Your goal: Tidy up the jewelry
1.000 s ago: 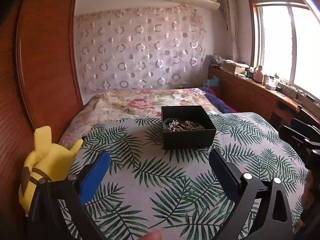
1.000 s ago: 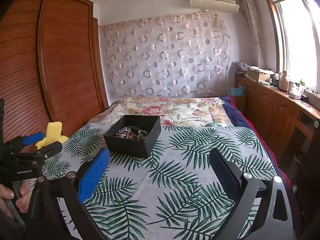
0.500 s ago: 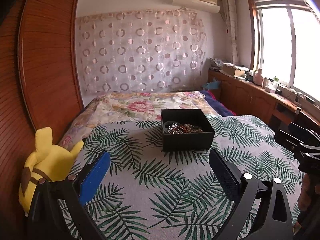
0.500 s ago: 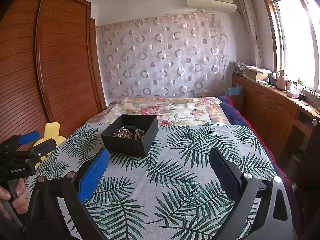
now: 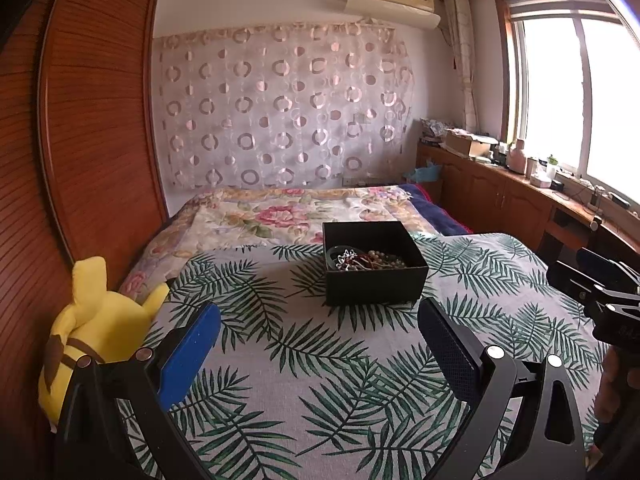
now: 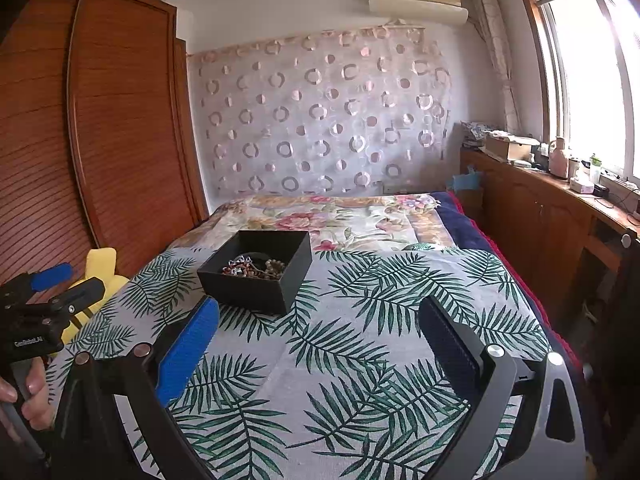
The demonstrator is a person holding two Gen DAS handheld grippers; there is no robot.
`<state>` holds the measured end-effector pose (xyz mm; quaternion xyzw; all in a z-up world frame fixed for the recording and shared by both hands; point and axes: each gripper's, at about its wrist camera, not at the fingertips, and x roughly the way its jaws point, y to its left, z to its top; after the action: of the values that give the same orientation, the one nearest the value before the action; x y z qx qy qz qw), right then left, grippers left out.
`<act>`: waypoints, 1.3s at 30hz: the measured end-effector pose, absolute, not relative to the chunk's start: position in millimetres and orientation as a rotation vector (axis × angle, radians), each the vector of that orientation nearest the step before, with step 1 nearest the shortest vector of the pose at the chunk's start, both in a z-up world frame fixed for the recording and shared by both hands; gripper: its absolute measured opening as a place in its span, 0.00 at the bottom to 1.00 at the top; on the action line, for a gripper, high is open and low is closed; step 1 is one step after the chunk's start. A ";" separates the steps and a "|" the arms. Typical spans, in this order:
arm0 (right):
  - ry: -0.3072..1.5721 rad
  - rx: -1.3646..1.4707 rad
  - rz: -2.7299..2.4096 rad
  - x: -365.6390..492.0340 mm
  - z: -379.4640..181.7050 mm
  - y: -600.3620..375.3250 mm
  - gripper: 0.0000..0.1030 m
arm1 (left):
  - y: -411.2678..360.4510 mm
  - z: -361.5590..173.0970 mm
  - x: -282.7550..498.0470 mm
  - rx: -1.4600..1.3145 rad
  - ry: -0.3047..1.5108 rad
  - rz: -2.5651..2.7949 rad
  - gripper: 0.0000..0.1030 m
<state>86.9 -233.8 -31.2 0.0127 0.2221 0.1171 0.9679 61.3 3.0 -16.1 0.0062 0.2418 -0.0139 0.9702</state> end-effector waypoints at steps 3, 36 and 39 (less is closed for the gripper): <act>0.448 0.026 0.235 86.7 -31.0 -234.4 0.98 | 2.1 -14.8 60.3 0.014 0.486 -0.028 0.92; 0.445 0.026 0.234 84.6 -29.9 -234.6 0.98 | -2.3 -9.3 55.9 0.023 0.474 -0.035 0.92; 0.445 0.027 0.234 84.9 -30.0 -234.4 0.98 | -2.4 -8.6 56.0 0.023 0.474 -0.034 0.93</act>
<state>84.9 -234.4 -30.0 0.0133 0.2202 0.1157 0.9685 56.0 -2.4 -8.6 0.0112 0.2347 -0.0166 0.9718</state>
